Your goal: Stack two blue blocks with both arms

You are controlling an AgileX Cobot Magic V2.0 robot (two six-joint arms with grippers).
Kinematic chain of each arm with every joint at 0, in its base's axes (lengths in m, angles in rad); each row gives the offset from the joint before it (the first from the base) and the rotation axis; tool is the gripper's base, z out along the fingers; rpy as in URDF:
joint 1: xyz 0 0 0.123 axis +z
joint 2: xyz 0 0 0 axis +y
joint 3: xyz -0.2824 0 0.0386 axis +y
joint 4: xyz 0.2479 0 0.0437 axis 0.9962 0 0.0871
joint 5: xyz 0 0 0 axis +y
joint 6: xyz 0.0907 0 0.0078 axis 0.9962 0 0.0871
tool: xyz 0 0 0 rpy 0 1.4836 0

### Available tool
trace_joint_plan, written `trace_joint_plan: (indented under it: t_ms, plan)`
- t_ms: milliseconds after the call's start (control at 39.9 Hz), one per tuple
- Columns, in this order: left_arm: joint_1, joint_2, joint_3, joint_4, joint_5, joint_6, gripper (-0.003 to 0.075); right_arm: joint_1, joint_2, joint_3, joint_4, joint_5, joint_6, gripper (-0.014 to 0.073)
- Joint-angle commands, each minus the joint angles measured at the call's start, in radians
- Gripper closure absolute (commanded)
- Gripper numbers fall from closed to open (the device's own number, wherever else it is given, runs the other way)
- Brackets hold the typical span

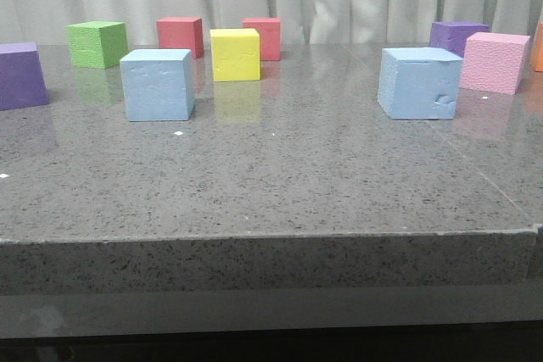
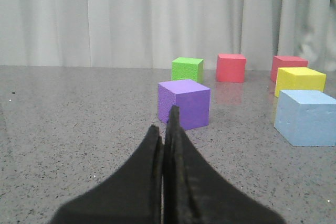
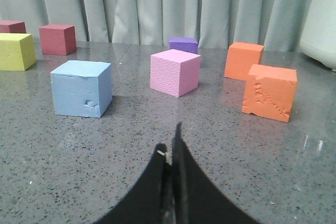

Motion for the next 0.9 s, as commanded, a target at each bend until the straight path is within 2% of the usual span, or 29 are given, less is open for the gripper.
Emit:
trace_joint_plan:
  t_ms: [0,100,226,427,627,878]
  plan:
    - [-0.006,-0.019,-0.028,-0.021,-0.106,-0.015,0.0739,-0.004,-0.018,-0.012,0.012,-0.113,-0.004,0.0660]
    - [-0.006,-0.019,-0.104,-0.027,-0.089,-0.015,0.0739,-0.004,-0.018,-0.076,0.031,-0.082,-0.004,0.0660]
    - [-0.006,-0.011,-0.253,-0.027,-0.009,-0.015,0.0739,-0.004,-0.016,-0.204,0.031,0.035,-0.004,0.0660]
    - [-0.006,0.105,-0.543,-0.027,0.185,-0.015,0.0739,-0.004,0.065,-0.463,0.025,0.238,-0.005,0.0660]
    - [-0.006,0.284,-0.769,-0.027,0.408,-0.015,0.0739,-0.004,0.225,-0.626,0.014,0.365,-0.005,0.0660]
    - [-0.006,0.431,-0.791,-0.027,0.455,-0.015,0.0739,-0.004,0.376,-0.650,0.014,0.405,-0.005,0.0660]
